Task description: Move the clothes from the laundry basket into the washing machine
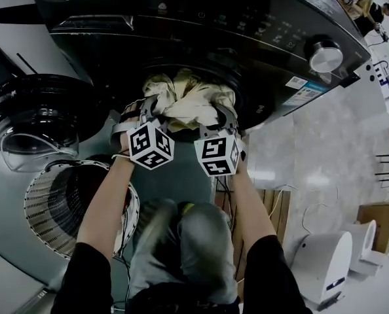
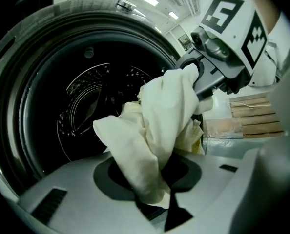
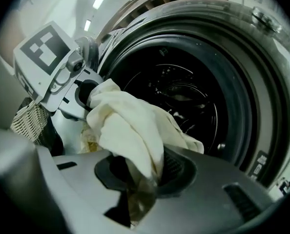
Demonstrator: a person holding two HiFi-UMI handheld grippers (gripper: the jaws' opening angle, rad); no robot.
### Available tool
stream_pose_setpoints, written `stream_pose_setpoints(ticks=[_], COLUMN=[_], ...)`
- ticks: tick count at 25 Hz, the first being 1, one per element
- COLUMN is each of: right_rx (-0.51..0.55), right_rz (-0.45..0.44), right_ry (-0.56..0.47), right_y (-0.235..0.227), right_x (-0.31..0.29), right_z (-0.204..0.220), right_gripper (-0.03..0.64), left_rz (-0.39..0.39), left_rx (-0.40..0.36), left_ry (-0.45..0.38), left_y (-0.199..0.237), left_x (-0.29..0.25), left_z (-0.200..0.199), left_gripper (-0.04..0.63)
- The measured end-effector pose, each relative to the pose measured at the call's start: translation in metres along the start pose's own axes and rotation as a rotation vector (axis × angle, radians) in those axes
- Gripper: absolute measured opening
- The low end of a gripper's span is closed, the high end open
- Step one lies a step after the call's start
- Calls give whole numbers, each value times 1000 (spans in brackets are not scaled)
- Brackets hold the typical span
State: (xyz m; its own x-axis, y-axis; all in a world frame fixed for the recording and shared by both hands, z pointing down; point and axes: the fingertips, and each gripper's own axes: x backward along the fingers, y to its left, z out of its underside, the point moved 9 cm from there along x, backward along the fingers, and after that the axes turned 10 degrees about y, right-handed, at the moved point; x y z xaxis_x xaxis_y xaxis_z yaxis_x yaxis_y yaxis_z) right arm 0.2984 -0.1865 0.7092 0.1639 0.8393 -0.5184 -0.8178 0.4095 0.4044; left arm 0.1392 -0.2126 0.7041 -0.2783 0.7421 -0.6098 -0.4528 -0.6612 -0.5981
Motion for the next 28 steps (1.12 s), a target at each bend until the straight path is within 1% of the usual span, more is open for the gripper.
stream_pose_setpoints(ticks=[5,8,16,19,23,28], right_rx=[-114,-147,-217,-234,-272,-323], right_rz=[31,32,43,53,58,66], right_ry=[-33,-52,-90,-103,-115,-119], right_y=[-8,-12,-21,-27,-35,-44], right_x=[-16,-27,-56,-66,-79,-97], right_z=[-2,-6,-15,-19,-20,-17], right_gripper=[98,98,98,98,100,103], left_rz=[-23,-34,-34,-41,-61,-67], left_rx=[93,122,266,287,282,315], left_ry=[-27,-36,-59,-67,-68,-65], left_y=[8,15,30,38,45,51], left_x=[-16,-26,-53,-63,-75,-90], left_z=[-1,0,5,2,-3,-7], left_gripper=[146,146,149,150,152,155])
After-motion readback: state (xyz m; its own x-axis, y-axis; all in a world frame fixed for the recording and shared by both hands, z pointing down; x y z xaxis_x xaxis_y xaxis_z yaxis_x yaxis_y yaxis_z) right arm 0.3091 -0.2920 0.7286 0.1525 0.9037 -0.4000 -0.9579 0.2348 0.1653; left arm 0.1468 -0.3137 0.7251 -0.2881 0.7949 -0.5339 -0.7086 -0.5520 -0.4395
